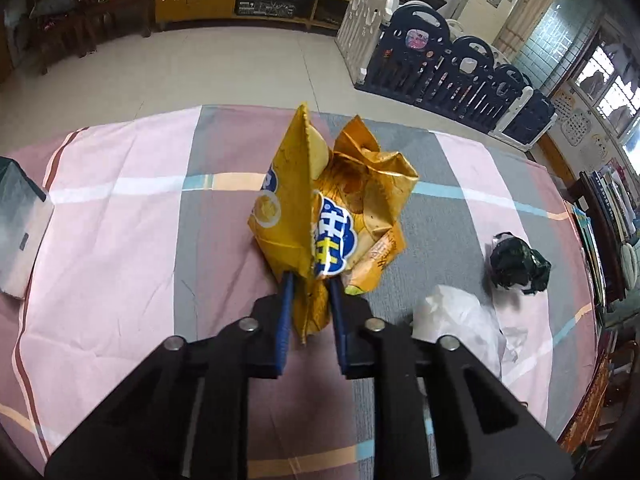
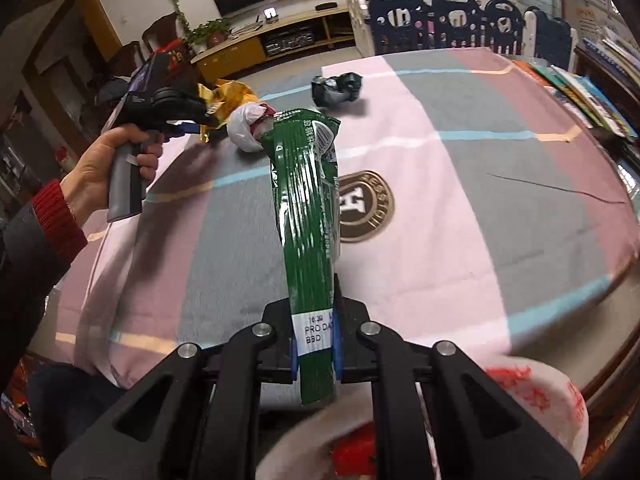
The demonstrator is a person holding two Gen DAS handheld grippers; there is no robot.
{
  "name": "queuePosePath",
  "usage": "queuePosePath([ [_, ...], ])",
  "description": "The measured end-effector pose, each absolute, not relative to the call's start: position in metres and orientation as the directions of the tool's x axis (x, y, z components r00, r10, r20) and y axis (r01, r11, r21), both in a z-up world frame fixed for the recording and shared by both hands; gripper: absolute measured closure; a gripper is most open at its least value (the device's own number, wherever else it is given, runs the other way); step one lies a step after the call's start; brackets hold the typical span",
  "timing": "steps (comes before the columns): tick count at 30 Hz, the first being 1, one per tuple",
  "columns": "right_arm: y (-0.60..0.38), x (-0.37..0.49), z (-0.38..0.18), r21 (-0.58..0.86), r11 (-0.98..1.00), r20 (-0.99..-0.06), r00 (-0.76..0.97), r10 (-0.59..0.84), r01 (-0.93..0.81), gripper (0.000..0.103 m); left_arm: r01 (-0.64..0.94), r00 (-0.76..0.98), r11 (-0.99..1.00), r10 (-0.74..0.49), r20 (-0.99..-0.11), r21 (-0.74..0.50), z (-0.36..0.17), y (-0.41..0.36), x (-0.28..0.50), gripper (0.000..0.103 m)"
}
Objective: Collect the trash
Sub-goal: 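Grasp the green wrapper with the right tool while the left tool grasps the yellow snack bag, then carry the green wrapper over the wastebasket with the right tool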
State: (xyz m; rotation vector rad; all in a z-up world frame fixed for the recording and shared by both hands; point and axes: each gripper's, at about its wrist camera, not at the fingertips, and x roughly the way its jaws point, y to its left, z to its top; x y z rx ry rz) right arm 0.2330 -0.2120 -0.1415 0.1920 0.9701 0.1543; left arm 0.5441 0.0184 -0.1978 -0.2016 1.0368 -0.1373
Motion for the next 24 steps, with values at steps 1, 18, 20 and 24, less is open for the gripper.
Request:
queuePosePath([
  [1, -0.214, 0.23, -0.139, 0.229, 0.972, -0.801, 0.559, 0.213, -0.043, 0.09, 0.022, 0.518, 0.973, -0.206, -0.831, -0.228, -0.195, 0.02, 0.537, 0.092],
  [18, -0.226, 0.154, -0.097, 0.252, 0.967, -0.75, 0.627, 0.212, -0.026, 0.09, -0.083, 0.772, 0.994, 0.023, -0.636, -0.065, -0.077, 0.015, 0.252, 0.093],
  [20, -0.228, 0.146, -0.092, 0.251, 0.968, -0.742, 0.636, 0.211, -0.028, 0.09, -0.071, 0.779, 0.996, 0.018, -0.627, -0.06, -0.071, 0.008, 0.232, 0.093],
  [24, -0.233, 0.129, -0.081, 0.243, 0.97, -0.73, 0.654, 0.198, -0.023, 0.09, -0.043, 0.779, 0.996, -0.012, -0.626, -0.072, -0.058, -0.006, 0.201, 0.093],
])
